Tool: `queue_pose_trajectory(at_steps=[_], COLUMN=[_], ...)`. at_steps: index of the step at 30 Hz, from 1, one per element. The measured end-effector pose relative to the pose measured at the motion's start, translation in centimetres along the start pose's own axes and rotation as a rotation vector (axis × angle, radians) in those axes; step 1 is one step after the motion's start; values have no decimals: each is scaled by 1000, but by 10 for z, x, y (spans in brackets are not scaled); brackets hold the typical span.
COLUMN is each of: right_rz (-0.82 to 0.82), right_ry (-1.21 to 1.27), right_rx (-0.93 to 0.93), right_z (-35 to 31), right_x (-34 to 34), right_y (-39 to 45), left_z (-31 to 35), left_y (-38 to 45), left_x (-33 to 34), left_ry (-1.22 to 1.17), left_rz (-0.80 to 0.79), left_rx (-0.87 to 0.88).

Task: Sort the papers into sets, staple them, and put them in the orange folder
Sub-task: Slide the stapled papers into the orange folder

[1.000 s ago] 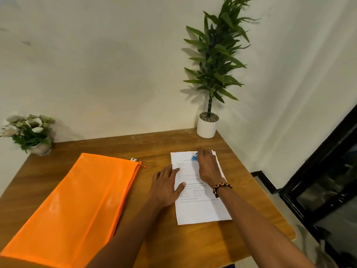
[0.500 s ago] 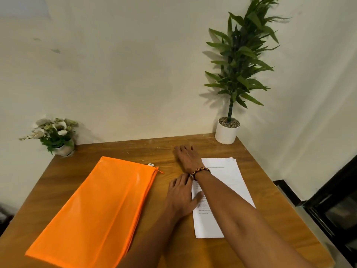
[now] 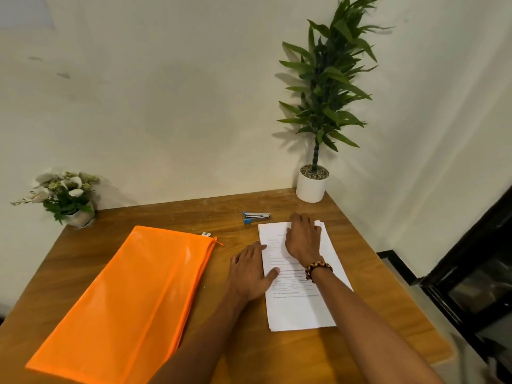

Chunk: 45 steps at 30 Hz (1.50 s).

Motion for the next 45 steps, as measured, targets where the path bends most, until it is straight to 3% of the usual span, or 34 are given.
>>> queue_pose_trajectory(at_steps=[4,11,13,20,25,29,34,37,42,45], right_rz=[16,-16,-2,-59,-70,-104,-104,-51,-74,-218], right_ry=[-39,4,22,-67,-63,92,295,441,764,1111], right_rx=[244,339,380,268,248,234,221,236,358,361], right_z=[28,24,25,18,2,-11,-22,-19,-4,0], right_x=[-8,-8,-11,7,10,9,0,-4,-5,-10], right_y=[-49,-71,-68,-84,-96,-97,-99,-98,-86,-81], left_z=[6,15,16,16,4,-11,-26,-32,-52,-72], left_y=[4,9,5,0,-2,-7,-13,-15,-27,-33], left_x=[-13,-21,-25,-30,-40,-50,-56,-59,-68,-75], left_ry=[-260,-843,-912,-1010,-1261,-1400,-1254,-1212,-1375,-1577], left_rz=[-29,-35,-53,-202,-121,-90,-109,-81,55,44], left_rx=[-155,-355,-372,-314,-480,-564,-641,-600,-489,-428])
Point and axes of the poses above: each hand's wrist, its own y-axis towards the middle knuckle, its own x-axis out of the palm, z = x × y, the point moved 2 cm from there along y, towards the middle knuckle, and after that the axes turned 13 degrees about y, right-handed, at the moved point
